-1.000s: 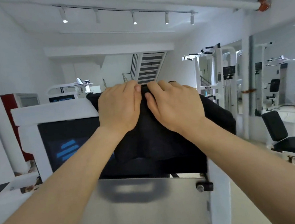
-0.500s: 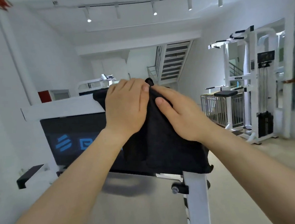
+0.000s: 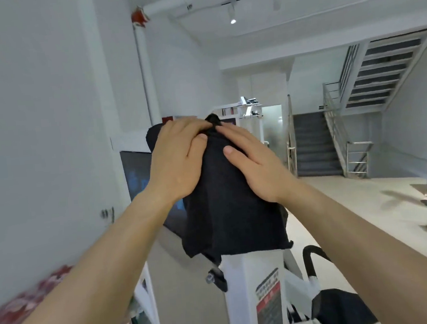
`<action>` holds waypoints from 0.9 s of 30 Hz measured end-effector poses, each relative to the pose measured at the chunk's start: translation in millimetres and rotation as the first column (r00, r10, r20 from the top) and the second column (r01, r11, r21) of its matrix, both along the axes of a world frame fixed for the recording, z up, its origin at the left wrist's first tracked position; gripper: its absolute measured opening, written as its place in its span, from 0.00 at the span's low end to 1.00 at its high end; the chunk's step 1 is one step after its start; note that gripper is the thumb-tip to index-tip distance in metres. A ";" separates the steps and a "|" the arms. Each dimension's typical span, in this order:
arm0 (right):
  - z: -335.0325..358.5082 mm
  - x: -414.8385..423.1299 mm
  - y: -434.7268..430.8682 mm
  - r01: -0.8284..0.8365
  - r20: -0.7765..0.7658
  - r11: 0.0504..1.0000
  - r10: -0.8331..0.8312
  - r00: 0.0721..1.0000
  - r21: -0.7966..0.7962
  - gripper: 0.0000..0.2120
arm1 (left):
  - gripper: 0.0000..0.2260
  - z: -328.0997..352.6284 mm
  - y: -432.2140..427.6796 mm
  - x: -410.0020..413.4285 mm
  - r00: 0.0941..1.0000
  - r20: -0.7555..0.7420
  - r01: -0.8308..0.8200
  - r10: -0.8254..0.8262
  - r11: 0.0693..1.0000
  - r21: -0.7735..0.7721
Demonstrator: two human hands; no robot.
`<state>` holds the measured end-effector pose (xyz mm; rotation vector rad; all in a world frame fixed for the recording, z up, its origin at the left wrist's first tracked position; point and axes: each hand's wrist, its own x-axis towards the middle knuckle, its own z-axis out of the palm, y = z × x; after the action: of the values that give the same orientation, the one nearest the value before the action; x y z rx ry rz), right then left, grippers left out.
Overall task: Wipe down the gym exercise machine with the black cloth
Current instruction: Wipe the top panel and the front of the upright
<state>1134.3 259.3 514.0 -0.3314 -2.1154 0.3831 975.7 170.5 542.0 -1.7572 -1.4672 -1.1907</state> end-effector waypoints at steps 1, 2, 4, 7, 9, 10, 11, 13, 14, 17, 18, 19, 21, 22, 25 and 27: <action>1.7 0.4 4.2 -0.030 0.006 1.000 0.030 1.000 -0.005 0.26 | 0.22 1.5 -0.2 0.9 1.000 -0.013 0.006 -0.006 1.000 -0.008; 2.5 0.2 8.5 -0.065 0.015 0.998 0.065 0.998 -0.005 0.25 | 0.22 3.0 -0.3 1.2 0.999 -0.027 0.017 -0.017 1.000 -0.016; 5.3 -0.3 17.6 -0.169 0.021 0.984 0.170 0.985 -0.055 0.23 | 0.22 6.4 -1.3 2.1 0.999 -0.031 0.028 -0.029 0.999 -0.038; 15.1 -3.4 33.6 -0.340 -0.005 0.921 0.345 0.939 -0.190 0.22 | 0.23 15.6 -4.1 7.6 0.999 0.008 -0.032 0.033 0.993 -0.114; 21.1 -7.9 43.2 -0.455 -0.038 0.847 0.463 0.886 -0.275 0.21 | 0.25 24.5 -5.4 12.1 0.993 0.050 -0.093 0.107 0.968 -0.232; 23.7 -11.3 48.3 -0.510 -0.058 0.799 0.521 0.852 -0.319 0.20 | 0.26 28.4 -7.3 14.5 0.987 0.075 -0.112 0.140 0.950 -0.293; 26.2 -15.8 53.8 -0.560 -0.079 0.748 0.574 0.815 -0.356 0.20 | 0.26 31.9 -9.3 16.9 0.981 0.100 -0.124 0.168 0.930 -0.345; 30.2 -26.4 64.4 -0.634 -0.114 0.664 0.650 0.751 -0.396 0.20 | 0.26 37.2 -11.8 22.6 0.964 0.132 -0.157 0.230 0.895 -0.418; 31.1 -32.9 70.1 -0.667 -0.129 0.630 0.682 0.720 -0.397 0.20 | 0.25 38.7 -12.1 26.2 0.955 0.138 -0.177 0.261 0.880 -0.440; 32.9 -49.9 82.0 -0.748 -0.146 0.550 0.761 0.632 -0.371 0.26 | 0.22 40.6 -10.5 38.2 0.916 0.149 -0.272 0.373 0.850 -0.451; 32.7 -54.5 85.5 -0.769 -0.143 0.531 0.782 0.606 -0.355 0.27 | 0.20 40.3 -9.0 43.2 0.890 0.151 -0.329 0.431 0.834 -0.443; 31.6 -58.2 88.7 -0.790 -0.138 0.514 0.803 0.580 -0.333 0.26 | 0.19 39.2 -7.9 49.3 0.858 0.156 -0.385 0.489 0.813 -0.437; 27.1 -66.3 96.6 -0.827 -0.131 0.500 0.830 0.542 -0.256 0.21 | 0.19 36.1 -4.4 64.5 0.782 0.158 -0.496 0.602 0.757 -0.426; 24.5 -70.1 100.8 -0.843 -0.123 0.498 0.841 0.526 -0.203 0.20 | 0.19 33.8 -1.2 73.5 0.737 0.149 -0.556 0.660 0.716 -0.423; 19.2 -81.0 112.7 -0.875 -0.114 0.480 0.868 0.484 -0.057 0.23 | 0.21 24.2 12.5 100.4 0.528 0.047 -0.757 0.848 0.495 -0.427; 18.1 -86.5 119.7 -0.874 -0.109 0.484 0.872 0.477 0.044 0.25 | 0.23 14.1 24.2 116.0 0.396 0.012 -0.842 0.918 0.368 -0.395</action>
<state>1047.8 378.9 532.1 0.8382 -2.0028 0.9890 1091.7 194.7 556.1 -0.6313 -2.4077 -0.5316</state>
